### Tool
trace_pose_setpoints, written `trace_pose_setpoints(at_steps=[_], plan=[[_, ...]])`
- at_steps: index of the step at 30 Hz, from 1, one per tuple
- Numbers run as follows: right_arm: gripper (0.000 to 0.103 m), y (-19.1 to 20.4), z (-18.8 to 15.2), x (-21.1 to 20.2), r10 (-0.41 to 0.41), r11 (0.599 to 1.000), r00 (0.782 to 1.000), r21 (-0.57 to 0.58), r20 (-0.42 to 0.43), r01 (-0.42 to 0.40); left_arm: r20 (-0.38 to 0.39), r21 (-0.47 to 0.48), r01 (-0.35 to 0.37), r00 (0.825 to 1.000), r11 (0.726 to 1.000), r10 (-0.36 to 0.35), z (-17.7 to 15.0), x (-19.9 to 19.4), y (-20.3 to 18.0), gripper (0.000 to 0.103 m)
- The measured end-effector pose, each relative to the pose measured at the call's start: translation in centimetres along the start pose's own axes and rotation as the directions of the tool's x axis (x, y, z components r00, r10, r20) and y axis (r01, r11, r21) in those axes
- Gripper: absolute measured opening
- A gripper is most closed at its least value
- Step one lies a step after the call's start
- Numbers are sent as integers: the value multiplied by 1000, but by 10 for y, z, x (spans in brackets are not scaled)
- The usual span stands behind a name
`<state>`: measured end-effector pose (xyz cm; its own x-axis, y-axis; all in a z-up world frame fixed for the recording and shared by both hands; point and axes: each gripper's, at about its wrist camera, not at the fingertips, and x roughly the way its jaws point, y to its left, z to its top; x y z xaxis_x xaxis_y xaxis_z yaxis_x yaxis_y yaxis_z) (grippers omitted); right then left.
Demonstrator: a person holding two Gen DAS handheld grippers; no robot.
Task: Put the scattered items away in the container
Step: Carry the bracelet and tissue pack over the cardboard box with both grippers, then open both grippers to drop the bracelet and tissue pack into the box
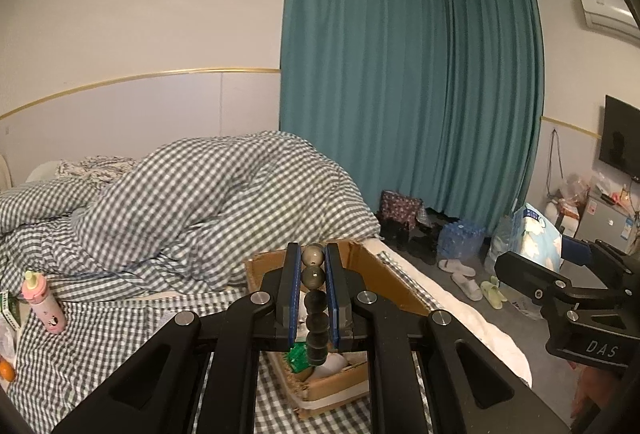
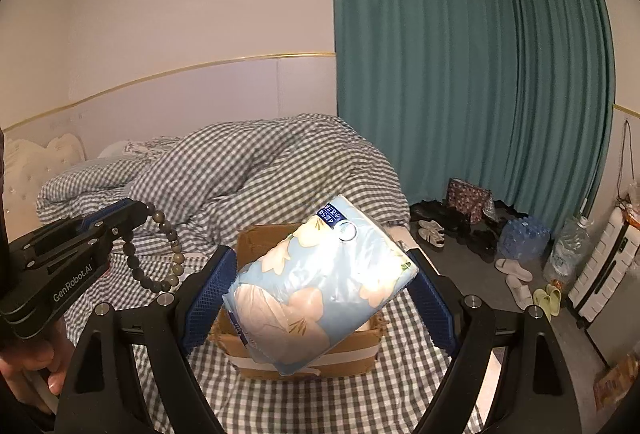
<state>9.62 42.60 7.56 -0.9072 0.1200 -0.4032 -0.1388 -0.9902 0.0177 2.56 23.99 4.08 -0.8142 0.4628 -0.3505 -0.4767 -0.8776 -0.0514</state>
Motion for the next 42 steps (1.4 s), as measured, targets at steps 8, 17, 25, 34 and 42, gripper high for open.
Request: trace_pose_setpoints(at_steps=[8,17,25,34,42], plan=[[85,-17,1,17,-16,1000,1000,11,-19,17,-30,13,20,999,1000,-20,-2,27,-16,11],[85,-22,-4,57,9,1000,997,3,-77,-9,-92,15,19,996,1000,-17,-11,70,-11,11],[85,-17,-13,107,41,999,988,-13,-150,-44,-149,3,13,989,1000,-12,-22,111,0,11],[85,-17,-32,155,65,997,971,-11,-232,-70,-239,13,17,971,1000,-14,-39,154,4,11],[85,-15,-48,196,89,995,950,-11,-300,-97,-322,18,14,947,1000,-7,-58,195,9,11]])
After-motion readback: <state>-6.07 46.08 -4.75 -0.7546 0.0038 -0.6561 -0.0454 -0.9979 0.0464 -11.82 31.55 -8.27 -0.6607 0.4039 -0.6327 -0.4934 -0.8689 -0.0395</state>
